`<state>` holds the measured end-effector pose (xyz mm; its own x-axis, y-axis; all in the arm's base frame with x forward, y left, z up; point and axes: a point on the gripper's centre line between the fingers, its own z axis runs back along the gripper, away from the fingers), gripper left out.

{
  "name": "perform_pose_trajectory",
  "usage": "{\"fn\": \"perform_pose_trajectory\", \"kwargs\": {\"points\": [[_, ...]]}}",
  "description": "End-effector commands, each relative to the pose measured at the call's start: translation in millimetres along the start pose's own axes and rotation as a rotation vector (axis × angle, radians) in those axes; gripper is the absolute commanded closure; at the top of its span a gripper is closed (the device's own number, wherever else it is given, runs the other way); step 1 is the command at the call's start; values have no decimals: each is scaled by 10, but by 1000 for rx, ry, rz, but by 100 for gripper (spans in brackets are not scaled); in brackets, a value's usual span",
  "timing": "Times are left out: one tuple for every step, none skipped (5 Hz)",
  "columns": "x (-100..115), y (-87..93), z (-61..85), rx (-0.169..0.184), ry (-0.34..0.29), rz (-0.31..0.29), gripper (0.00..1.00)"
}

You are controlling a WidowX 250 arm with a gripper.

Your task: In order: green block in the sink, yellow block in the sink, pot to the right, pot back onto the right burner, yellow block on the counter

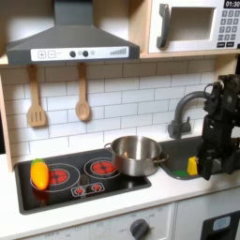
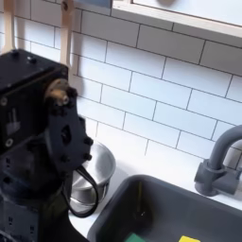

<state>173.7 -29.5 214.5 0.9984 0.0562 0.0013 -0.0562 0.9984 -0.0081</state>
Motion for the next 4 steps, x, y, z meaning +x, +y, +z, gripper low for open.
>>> {"fn": "perform_pose_trajectory", "kwargs": {"points": [[117,35,26,9,-20,-18,0],[161,88,-15,-7,-55,-39,0],[278,255,-3,5,-133,-12,0],[363,319,69,39,-206,2,0]]}}
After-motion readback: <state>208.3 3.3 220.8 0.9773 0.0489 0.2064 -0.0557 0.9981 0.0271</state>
